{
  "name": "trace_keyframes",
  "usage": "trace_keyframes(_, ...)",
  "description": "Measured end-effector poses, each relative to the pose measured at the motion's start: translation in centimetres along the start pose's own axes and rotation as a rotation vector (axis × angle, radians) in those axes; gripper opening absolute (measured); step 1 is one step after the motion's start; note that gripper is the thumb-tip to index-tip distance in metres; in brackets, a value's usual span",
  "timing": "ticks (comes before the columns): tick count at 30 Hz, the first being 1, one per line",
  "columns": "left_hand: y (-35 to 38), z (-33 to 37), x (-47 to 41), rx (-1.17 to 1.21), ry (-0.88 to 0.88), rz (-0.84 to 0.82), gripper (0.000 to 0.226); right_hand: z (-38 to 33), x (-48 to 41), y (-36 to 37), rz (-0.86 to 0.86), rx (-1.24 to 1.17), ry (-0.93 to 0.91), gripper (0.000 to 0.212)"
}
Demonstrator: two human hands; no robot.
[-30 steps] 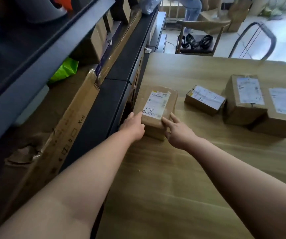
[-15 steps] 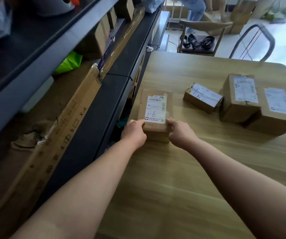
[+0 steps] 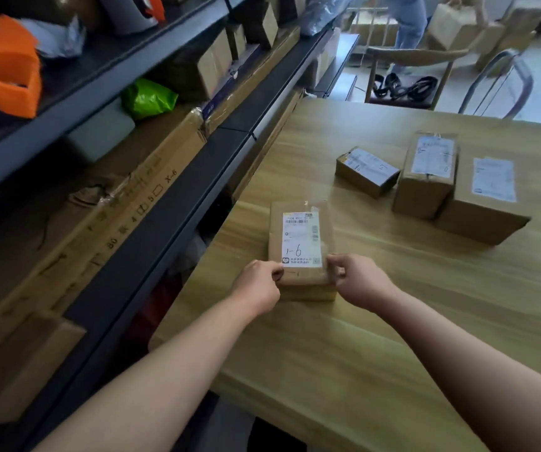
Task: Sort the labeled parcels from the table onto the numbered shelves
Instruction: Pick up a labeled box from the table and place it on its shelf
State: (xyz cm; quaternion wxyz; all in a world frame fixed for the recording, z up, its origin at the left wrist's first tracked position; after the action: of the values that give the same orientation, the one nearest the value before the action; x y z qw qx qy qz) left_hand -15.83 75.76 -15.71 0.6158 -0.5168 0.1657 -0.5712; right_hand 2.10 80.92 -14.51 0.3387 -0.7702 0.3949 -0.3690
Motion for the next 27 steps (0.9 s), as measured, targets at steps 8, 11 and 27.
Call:
trace_keyframes(8, 2.2, 0.3, 8.9, 0.069, -0.088, -0.047, 0.034, 4.7, 7.7, 1.7, 0.018, 0.024, -0.143, 0.042)
trace_keyframes(11, 2.7, 1.0, 7.9, 0.105, -0.158, -0.011, 0.053, 4.8, 7.5, 2.7, 0.033, -0.033, -0.163, 0.059)
trace_keyframes(27, 5.0, 0.5, 3.6, 0.291, -0.102, -0.326, 0.1, 5.7, 5.5, 5.1, -0.141, -0.444, -0.025, 0.077)
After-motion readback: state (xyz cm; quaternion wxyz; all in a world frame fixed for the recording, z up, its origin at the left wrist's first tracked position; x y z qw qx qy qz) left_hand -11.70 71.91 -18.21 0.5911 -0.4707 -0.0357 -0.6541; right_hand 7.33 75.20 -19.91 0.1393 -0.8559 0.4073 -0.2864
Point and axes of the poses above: each hand's wrist, its own x-axis away from the middle knuckle, its own y-axis out of the palm, z = x × y, the point moved 1 cm from there along -x, towards the middle knuckle, and after that the axes turned 4 degrees about -y, right-handed, at the moved point
